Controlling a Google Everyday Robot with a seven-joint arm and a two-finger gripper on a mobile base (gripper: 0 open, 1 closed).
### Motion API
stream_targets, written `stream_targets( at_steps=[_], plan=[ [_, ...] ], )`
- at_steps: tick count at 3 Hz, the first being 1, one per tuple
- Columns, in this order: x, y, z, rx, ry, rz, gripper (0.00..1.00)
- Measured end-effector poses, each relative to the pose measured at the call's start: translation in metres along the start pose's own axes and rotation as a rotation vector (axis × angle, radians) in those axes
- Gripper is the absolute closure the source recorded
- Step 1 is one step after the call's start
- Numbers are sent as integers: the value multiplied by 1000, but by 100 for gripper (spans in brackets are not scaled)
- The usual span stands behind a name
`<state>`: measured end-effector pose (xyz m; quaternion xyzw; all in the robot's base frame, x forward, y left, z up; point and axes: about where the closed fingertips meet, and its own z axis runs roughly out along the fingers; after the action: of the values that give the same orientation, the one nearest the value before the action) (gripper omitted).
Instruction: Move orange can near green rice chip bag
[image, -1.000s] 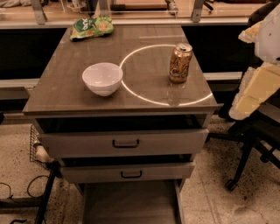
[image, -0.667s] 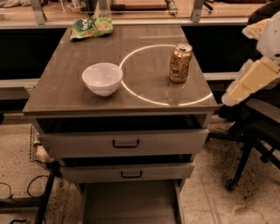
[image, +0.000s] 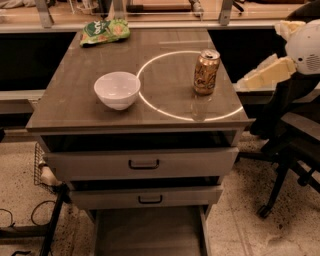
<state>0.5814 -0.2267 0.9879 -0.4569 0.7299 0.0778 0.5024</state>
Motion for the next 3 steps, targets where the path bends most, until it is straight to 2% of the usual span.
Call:
stream_targets(
  at_steps=[1, 2, 3],
  plan=[
    [5, -22, 25, 23, -158, 53, 0],
    [13, -29, 53, 5, -296, 109, 0],
    [16, -28, 84, -44, -398, 151, 0]
  ],
)
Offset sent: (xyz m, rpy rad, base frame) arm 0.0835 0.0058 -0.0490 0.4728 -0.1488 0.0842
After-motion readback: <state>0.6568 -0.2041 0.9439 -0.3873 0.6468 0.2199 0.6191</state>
